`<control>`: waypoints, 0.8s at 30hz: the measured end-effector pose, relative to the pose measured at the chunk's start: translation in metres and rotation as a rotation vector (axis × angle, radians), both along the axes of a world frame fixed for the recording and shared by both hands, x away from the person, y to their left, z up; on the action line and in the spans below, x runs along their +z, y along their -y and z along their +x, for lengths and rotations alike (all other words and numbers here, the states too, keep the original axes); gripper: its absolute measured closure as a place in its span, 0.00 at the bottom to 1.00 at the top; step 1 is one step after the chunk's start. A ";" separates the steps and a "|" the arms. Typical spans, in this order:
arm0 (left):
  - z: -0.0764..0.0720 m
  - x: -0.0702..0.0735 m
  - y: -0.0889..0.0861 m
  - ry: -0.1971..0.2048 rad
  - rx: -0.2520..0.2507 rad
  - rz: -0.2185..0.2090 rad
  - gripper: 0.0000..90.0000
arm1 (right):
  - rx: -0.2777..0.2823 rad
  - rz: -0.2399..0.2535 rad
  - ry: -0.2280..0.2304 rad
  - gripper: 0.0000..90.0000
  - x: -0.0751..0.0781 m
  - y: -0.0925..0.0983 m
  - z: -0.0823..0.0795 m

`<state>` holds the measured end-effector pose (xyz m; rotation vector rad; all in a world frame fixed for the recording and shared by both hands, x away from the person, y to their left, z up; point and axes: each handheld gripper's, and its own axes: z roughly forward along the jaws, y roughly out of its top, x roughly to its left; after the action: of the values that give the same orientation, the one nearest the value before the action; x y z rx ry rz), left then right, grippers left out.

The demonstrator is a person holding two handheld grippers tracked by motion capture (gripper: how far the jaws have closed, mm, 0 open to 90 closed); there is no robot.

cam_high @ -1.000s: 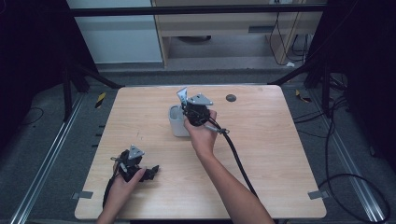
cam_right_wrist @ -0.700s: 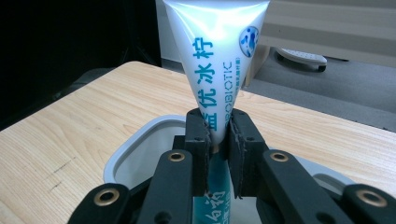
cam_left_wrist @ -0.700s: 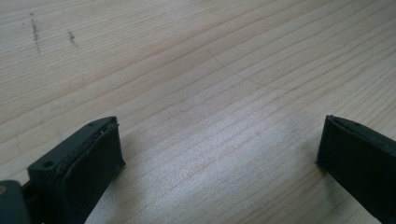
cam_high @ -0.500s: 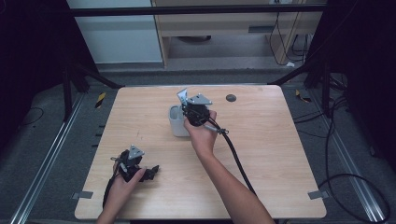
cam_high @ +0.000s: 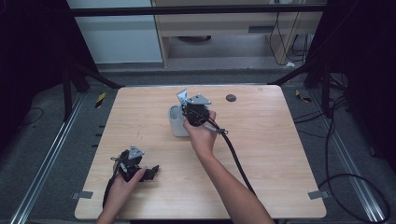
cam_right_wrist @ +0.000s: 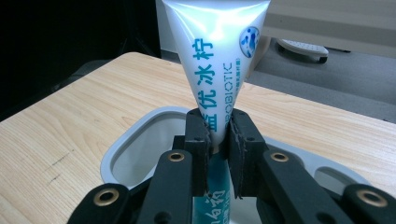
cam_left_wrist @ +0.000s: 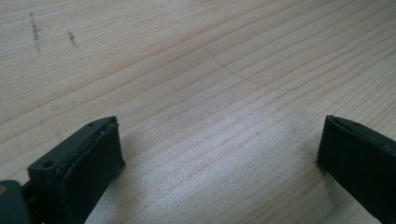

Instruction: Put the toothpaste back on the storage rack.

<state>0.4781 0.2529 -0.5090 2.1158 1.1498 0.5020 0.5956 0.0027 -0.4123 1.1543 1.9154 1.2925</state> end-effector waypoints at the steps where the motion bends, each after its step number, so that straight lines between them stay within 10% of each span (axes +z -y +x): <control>1: 0.000 0.000 0.000 0.000 0.000 0.000 0.00 | -0.001 0.000 -0.005 0.88 0.000 0.000 0.000; 24: 0.000 0.000 0.000 0.000 -0.005 0.004 0.00 | 0.014 -0.035 -0.028 0.87 0.001 -0.008 0.007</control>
<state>0.4784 0.2531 -0.5088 2.1218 1.1437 0.5022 0.6026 0.0111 -0.4116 1.1494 1.9622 1.2506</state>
